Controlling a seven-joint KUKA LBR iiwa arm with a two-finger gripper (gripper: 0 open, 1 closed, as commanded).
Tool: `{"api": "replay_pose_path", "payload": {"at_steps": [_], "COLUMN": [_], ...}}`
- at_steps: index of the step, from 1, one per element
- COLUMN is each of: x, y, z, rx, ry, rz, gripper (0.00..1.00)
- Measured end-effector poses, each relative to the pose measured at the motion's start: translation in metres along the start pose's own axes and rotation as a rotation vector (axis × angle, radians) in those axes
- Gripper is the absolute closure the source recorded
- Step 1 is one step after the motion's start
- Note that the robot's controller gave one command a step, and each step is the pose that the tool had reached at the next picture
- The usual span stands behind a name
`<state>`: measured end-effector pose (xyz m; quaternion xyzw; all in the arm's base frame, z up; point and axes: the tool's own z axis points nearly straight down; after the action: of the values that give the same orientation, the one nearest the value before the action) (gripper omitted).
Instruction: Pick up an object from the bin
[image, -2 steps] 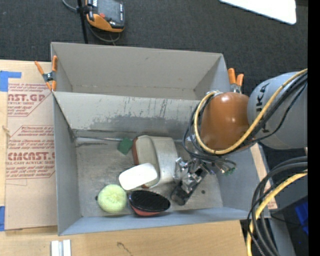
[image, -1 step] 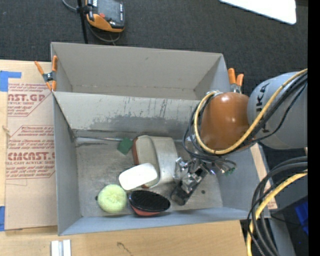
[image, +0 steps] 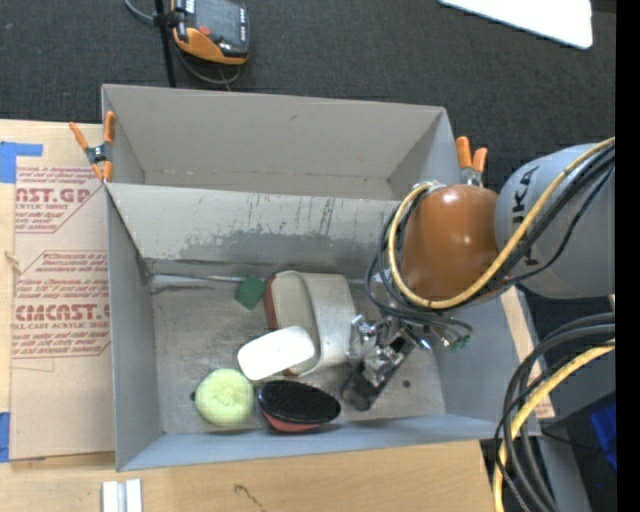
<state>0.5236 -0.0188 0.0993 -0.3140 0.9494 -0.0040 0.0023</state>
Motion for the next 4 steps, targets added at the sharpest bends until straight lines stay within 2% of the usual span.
{"api": "replay_pose_path", "payload": {"at_steps": [1,2,3,4], "x": [-0.005,-0.005,0.033,0.033], "y": [0.000,-0.001,0.008,0.008], "z": [0.004,0.004,0.015,0.015], "rx": [0.010,0.010,0.011,0.011], "ry": [-0.028,-0.026,-0.010,-0.010], "rz": [-0.001,-0.001,-0.297,-0.297], "gripper": [0.00,0.00,1.00,1.00]}}
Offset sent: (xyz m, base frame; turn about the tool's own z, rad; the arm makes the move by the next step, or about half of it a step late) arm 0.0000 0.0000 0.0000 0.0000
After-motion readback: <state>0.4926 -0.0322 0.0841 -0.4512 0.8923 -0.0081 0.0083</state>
